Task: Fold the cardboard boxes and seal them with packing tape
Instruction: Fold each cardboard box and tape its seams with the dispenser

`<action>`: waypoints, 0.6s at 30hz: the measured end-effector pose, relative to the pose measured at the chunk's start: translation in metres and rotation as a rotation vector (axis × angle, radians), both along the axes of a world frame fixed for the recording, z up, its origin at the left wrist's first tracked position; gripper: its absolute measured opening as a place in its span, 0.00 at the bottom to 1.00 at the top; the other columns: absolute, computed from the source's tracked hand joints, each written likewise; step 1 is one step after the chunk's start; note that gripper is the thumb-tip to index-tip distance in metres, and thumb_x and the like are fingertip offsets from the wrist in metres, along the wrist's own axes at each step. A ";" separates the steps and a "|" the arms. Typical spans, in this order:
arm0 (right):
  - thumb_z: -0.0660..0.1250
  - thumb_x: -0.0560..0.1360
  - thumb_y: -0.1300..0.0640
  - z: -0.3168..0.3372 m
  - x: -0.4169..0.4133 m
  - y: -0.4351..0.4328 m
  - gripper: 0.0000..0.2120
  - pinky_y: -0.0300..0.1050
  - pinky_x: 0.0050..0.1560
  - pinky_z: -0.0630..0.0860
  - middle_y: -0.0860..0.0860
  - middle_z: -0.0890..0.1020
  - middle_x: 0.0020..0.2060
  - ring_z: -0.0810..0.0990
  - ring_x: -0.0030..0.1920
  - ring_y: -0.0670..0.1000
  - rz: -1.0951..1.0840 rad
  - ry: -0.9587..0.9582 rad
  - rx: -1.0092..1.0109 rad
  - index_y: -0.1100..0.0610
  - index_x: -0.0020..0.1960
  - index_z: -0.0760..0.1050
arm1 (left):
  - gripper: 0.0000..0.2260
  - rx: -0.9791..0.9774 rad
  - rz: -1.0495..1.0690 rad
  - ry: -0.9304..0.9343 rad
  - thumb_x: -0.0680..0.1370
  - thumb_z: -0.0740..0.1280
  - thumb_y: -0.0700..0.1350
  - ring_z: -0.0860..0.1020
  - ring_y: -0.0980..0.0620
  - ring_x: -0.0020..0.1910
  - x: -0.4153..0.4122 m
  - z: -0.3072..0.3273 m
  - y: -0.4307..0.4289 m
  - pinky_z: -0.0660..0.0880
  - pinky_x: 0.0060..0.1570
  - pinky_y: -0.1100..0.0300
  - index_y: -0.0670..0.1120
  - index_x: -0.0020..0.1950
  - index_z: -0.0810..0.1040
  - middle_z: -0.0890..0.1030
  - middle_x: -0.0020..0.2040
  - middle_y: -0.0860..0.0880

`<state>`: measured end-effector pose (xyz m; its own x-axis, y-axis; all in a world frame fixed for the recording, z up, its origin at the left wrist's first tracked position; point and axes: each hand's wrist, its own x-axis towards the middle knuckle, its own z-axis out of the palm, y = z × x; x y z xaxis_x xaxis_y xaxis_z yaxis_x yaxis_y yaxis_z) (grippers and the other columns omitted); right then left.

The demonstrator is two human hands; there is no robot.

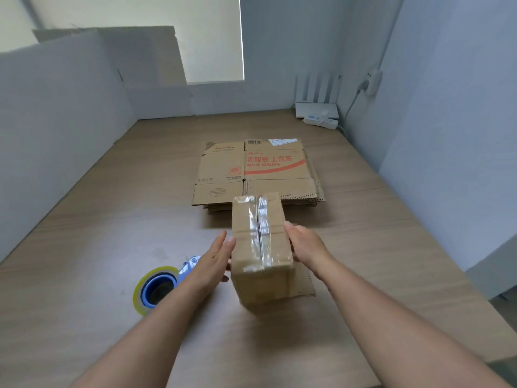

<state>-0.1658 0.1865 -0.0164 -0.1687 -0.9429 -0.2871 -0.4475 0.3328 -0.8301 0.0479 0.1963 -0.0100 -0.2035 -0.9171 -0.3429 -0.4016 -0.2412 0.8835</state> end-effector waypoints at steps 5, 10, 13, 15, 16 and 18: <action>0.47 0.78 0.34 -0.005 -0.004 0.007 0.35 0.47 0.57 0.72 0.58 0.81 0.53 0.78 0.55 0.57 -0.046 0.087 0.118 0.60 0.51 0.81 | 0.25 0.141 -0.009 -0.088 0.81 0.49 0.62 0.78 0.50 0.36 -0.002 0.002 0.003 0.76 0.36 0.58 0.48 0.70 0.66 0.77 0.45 0.44; 0.49 0.78 0.34 0.001 0.004 0.012 0.35 0.51 0.63 0.72 0.59 0.79 0.60 0.77 0.60 0.58 -0.025 0.017 0.124 0.61 0.60 0.78 | 0.30 0.171 -0.043 -0.103 0.77 0.48 0.69 0.80 0.48 0.52 -0.003 0.008 0.003 0.79 0.47 0.53 0.52 0.70 0.68 0.78 0.57 0.44; 0.46 0.77 0.32 0.024 0.004 0.006 0.38 0.56 0.60 0.74 0.60 0.81 0.55 0.78 0.57 0.60 -0.042 0.031 0.043 0.62 0.57 0.80 | 0.32 0.098 -0.041 0.000 0.75 0.47 0.71 0.80 0.47 0.53 -0.002 0.029 -0.003 0.78 0.54 0.49 0.52 0.66 0.72 0.80 0.56 0.45; 0.45 0.76 0.30 0.042 0.003 0.003 0.39 0.58 0.56 0.77 0.59 0.83 0.50 0.80 0.52 0.60 -0.070 -0.034 -0.043 0.61 0.52 0.80 | 0.32 0.014 0.009 0.145 0.75 0.47 0.70 0.81 0.48 0.54 -0.002 0.047 -0.007 0.77 0.56 0.46 0.50 0.62 0.75 0.82 0.53 0.46; 0.45 0.75 0.30 0.050 0.002 0.002 0.39 0.58 0.53 0.78 0.59 0.83 0.48 0.81 0.50 0.60 -0.096 -0.084 -0.107 0.61 0.50 0.81 | 0.32 -0.032 0.056 0.226 0.74 0.48 0.71 0.81 0.49 0.52 -0.001 0.056 -0.009 0.78 0.53 0.47 0.48 0.58 0.76 0.84 0.51 0.46; 0.47 0.76 0.30 0.061 -0.001 0.001 0.37 0.56 0.51 0.79 0.57 0.84 0.43 0.82 0.47 0.58 -0.171 -0.211 -0.260 0.60 0.45 0.81 | 0.33 -0.113 0.152 0.390 0.69 0.52 0.72 0.83 0.53 0.45 0.001 0.072 -0.012 0.80 0.43 0.55 0.45 0.49 0.77 0.85 0.43 0.48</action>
